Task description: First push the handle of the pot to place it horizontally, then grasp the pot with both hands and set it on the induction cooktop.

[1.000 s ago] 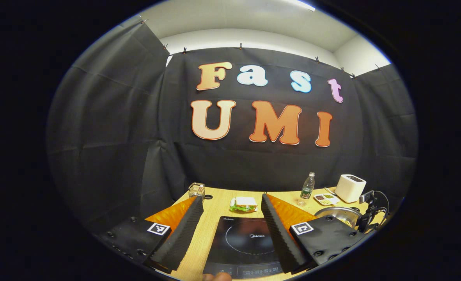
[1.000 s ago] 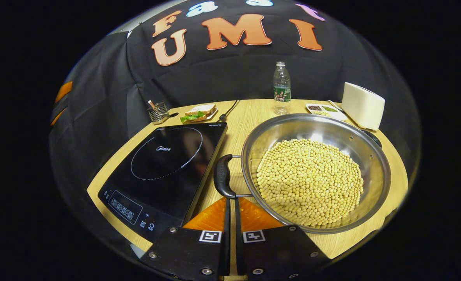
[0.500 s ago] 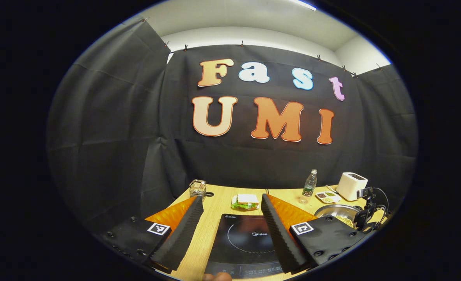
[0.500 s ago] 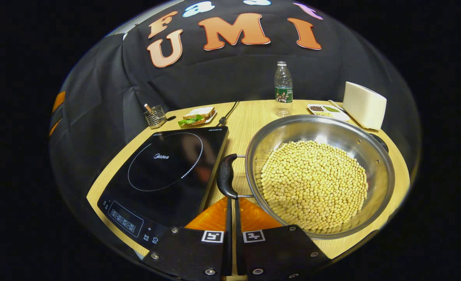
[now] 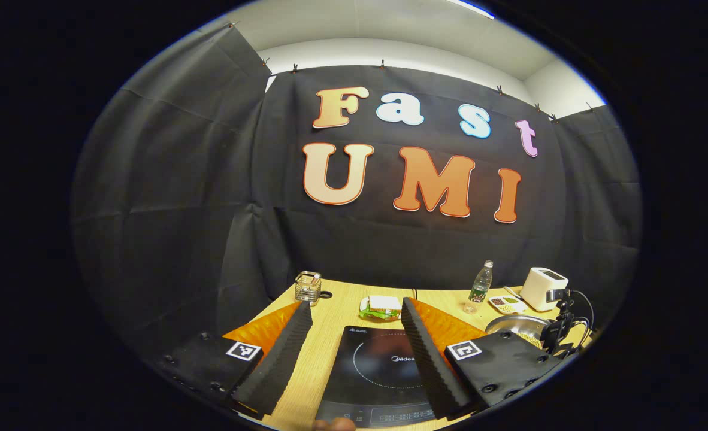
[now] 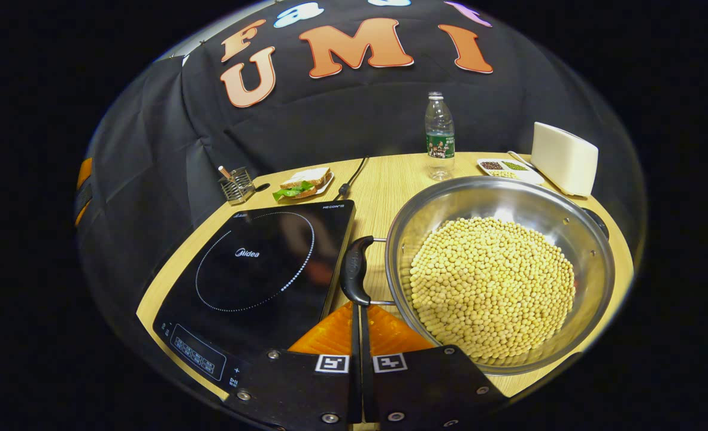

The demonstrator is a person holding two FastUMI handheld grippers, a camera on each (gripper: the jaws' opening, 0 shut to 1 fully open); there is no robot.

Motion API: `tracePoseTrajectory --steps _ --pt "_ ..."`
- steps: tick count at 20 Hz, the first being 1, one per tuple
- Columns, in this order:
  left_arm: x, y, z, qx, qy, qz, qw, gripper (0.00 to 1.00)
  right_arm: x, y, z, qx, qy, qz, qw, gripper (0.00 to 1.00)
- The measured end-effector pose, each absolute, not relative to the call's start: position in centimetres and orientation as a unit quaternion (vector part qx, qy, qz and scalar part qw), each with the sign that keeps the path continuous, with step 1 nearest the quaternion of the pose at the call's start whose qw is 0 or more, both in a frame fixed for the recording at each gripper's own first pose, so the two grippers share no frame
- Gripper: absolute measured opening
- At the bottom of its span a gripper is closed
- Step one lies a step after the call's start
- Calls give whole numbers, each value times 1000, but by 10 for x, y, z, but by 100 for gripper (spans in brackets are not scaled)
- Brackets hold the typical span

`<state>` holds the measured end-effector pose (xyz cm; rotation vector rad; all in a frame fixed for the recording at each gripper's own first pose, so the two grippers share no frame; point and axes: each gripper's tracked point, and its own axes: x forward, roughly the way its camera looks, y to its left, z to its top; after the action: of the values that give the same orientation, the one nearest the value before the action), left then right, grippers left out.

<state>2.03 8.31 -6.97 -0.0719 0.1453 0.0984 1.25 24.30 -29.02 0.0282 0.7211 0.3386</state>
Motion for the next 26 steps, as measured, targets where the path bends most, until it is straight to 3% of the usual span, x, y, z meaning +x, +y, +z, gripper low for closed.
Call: tracePoseTrajectory --steps 12,21,26 --pt "24 51 -75 -32 84 24 996 98 14 251 -288 13 348 173 921 0" --pt "33 -32 -91 -48 101 -39 993 98 -11 212 -228 24 281 198 939 1" --pt "46 -97 -119 -60 126 -78 987 98 2 156 -200 19 237 165 957 22"
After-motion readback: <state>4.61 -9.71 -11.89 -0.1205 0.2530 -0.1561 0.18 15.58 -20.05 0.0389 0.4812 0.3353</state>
